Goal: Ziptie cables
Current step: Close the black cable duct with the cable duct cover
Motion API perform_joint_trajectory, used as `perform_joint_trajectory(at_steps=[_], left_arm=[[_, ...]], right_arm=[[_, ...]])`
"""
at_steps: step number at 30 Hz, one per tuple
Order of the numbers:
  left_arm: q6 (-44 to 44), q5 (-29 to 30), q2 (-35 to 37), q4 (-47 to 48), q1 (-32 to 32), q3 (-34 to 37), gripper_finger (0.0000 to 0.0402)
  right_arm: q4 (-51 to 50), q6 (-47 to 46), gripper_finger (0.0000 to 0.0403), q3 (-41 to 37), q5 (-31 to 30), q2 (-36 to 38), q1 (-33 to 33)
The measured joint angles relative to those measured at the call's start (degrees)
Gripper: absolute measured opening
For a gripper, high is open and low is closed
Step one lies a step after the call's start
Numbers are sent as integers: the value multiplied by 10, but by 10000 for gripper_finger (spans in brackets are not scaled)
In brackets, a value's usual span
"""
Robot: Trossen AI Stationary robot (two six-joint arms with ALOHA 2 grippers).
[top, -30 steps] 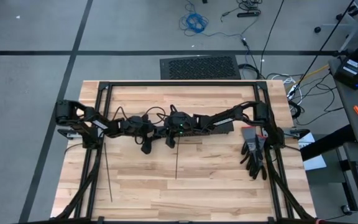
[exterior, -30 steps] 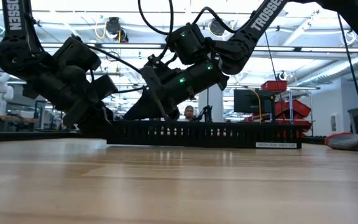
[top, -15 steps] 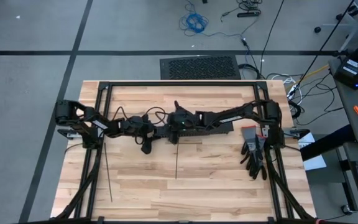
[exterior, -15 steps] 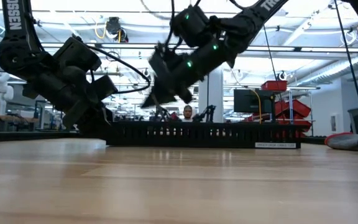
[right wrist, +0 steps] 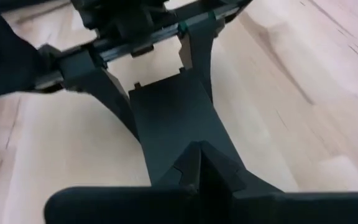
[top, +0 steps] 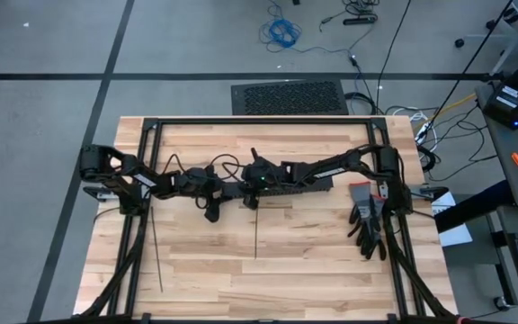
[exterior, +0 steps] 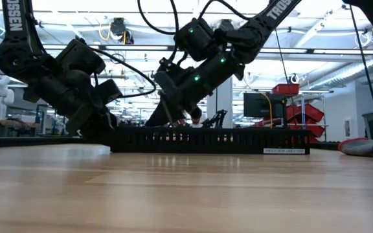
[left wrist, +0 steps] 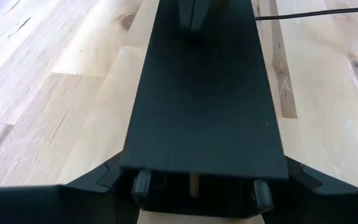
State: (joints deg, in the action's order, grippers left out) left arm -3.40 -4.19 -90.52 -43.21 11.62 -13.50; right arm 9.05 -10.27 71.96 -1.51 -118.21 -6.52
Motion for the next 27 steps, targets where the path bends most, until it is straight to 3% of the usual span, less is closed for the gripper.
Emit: perform_joint_trajectory(at_steps=[27], left_arm=[[-21,-2,11,21,0,-3,245]], right_arm=[[62,4,0,-1,34,-26,-5]])
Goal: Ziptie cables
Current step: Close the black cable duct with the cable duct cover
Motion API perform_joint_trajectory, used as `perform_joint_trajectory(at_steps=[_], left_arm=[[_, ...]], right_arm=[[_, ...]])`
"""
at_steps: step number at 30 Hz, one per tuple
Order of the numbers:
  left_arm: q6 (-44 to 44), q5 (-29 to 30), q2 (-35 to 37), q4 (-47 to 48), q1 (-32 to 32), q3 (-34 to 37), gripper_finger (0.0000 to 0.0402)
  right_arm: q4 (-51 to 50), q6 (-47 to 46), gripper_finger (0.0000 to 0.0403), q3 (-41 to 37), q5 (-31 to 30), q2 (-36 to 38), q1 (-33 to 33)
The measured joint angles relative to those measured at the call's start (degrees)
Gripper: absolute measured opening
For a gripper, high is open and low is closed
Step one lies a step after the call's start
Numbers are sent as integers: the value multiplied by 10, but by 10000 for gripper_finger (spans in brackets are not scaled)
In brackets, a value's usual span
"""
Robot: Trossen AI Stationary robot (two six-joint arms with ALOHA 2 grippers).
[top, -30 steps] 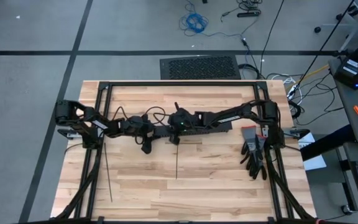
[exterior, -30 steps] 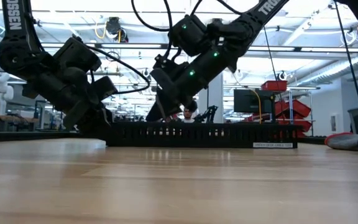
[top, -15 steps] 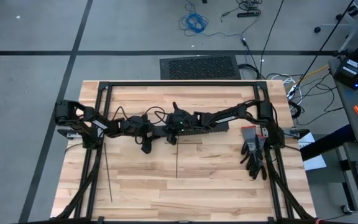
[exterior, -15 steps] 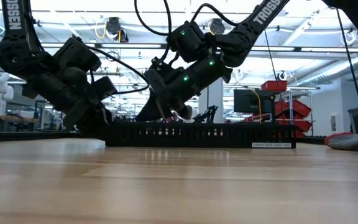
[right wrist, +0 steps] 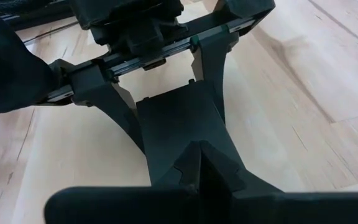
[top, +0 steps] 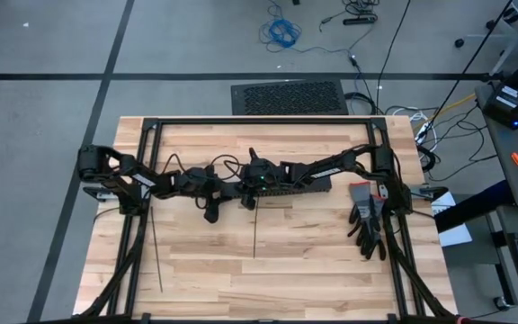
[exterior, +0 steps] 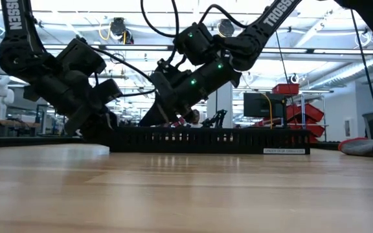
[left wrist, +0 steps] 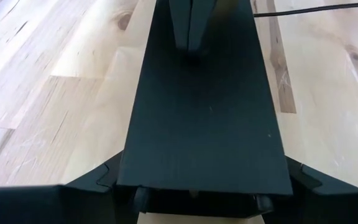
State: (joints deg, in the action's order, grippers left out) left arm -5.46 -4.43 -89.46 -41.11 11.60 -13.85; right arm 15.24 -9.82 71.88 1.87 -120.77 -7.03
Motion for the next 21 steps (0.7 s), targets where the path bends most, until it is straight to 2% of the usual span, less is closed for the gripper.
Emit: perform_joint_trajectory(at_steps=[5,12,21], left_arm=[[-14,-6,4,15,1,-3,248],[-26,-14,6,50,0,-16,283],[-25,-16,29,79,0,-30,288]], right_arm=[[0,0,0,1,0,-10,-4],[14,-4,0,1,0,-16,-4],[17,-2,0,0,0,-16,-4]])
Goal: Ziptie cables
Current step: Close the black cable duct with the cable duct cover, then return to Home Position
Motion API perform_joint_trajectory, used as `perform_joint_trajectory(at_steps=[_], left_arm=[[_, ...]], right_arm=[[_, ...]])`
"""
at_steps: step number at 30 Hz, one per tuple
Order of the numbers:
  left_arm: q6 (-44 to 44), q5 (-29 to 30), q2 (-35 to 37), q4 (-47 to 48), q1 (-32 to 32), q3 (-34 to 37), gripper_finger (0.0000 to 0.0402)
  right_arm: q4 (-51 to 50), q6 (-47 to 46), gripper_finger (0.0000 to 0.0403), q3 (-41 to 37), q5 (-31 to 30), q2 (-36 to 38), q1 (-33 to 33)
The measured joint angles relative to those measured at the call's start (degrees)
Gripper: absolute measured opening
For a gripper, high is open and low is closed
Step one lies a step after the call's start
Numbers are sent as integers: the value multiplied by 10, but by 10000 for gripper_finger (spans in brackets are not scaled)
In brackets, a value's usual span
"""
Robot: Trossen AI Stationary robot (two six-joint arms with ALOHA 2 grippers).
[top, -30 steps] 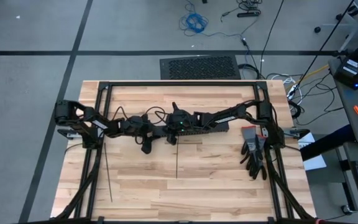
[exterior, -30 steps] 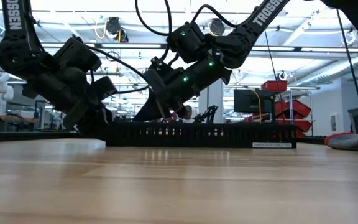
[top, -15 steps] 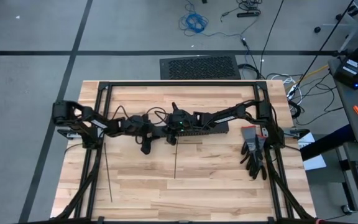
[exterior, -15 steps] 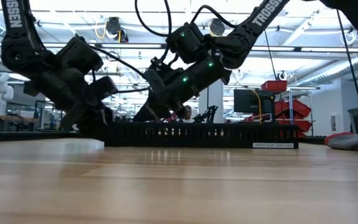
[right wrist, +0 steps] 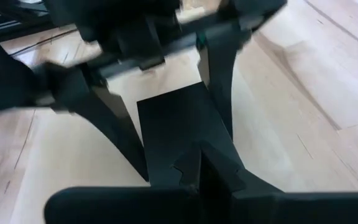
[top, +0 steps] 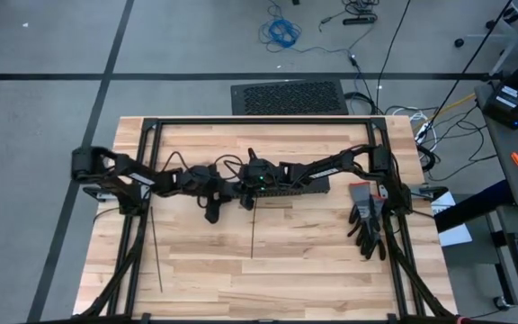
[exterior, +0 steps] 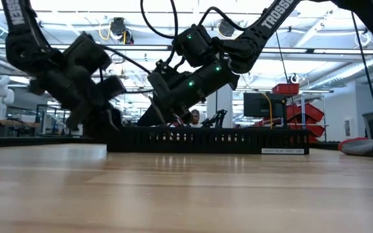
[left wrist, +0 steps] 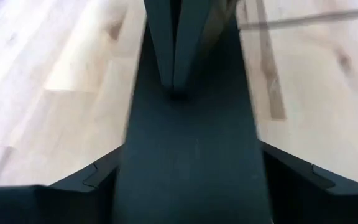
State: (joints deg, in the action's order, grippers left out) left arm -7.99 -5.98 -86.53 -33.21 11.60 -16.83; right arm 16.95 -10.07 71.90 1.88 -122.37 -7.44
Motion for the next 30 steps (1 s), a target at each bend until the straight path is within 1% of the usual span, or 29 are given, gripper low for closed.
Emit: perform_joint_trajectory(at_steps=[2,5,9,12,15,19,23,25,27,30], left_arm=[[1,0,33,31,0,-3,288],[1,-4,99,111,0,-10,288],[2,-21,210,275,-2,-46,288],[12,-21,284,403,-6,-79,288],[21,-18,346,473,-9,-110,288],[53,-11,410,492,-9,-128,288],[82,-10,444,501,-9,-124,288],[103,-2,448,504,-9,-109,288],[128,21,448,499,-10,-86,288],[176,56,440,449,-19,-29,288]], right_arm=[[0,0,0,0,0,0,0],[0,-1,0,0,1,0,0],[0,-2,0,0,2,0,0],[-1,-2,0,0,2,0,0],[8,-1,2,-1,13,0,0],[29,2,27,-3,39,6,-1],[27,12,71,-5,43,25,0],[27,24,92,-4,44,40,0],[29,35,110,-4,43,53,0],[14,51,127,-3,40,72,0]])
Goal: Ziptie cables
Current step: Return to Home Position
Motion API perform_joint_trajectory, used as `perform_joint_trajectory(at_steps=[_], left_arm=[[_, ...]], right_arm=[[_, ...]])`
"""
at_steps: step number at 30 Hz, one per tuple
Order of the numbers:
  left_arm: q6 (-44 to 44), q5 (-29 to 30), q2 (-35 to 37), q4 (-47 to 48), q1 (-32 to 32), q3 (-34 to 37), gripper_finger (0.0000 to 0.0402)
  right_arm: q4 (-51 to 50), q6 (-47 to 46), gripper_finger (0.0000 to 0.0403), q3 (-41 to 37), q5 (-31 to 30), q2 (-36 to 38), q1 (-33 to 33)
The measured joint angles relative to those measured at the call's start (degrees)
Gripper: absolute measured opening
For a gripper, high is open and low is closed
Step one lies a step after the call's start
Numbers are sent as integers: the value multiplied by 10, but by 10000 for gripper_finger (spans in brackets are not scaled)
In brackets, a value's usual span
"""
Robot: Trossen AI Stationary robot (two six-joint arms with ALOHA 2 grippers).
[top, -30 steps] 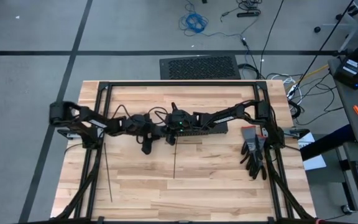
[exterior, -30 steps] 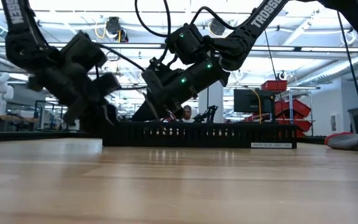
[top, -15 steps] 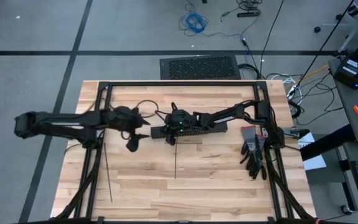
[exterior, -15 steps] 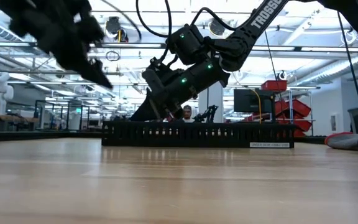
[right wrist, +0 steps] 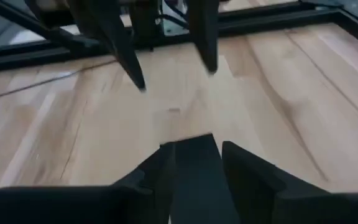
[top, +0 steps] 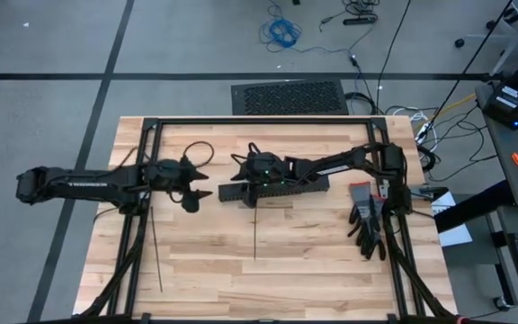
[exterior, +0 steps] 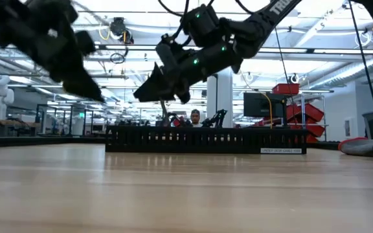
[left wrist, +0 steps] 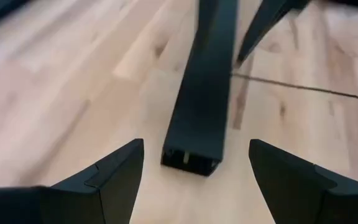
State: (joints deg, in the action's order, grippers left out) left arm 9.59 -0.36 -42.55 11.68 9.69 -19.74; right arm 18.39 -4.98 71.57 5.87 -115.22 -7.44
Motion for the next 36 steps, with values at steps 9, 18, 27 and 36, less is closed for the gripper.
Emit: perform_joint_trajectory(at_steps=[9,18,27,36], left_arm=[[116,72,12,-100,-32,94,288],[47,129,54,-108,-46,51,288],[-31,250,88,-95,-41,29,288],[68,249,87,16,-40,43,288]], right_arm=[[-228,16,121,1,-192,50,-5],[-486,-37,114,2,-388,98,-13],[-729,-126,114,-2,-520,190,-44],[-740,-170,114,-176,-473,310,-115]])
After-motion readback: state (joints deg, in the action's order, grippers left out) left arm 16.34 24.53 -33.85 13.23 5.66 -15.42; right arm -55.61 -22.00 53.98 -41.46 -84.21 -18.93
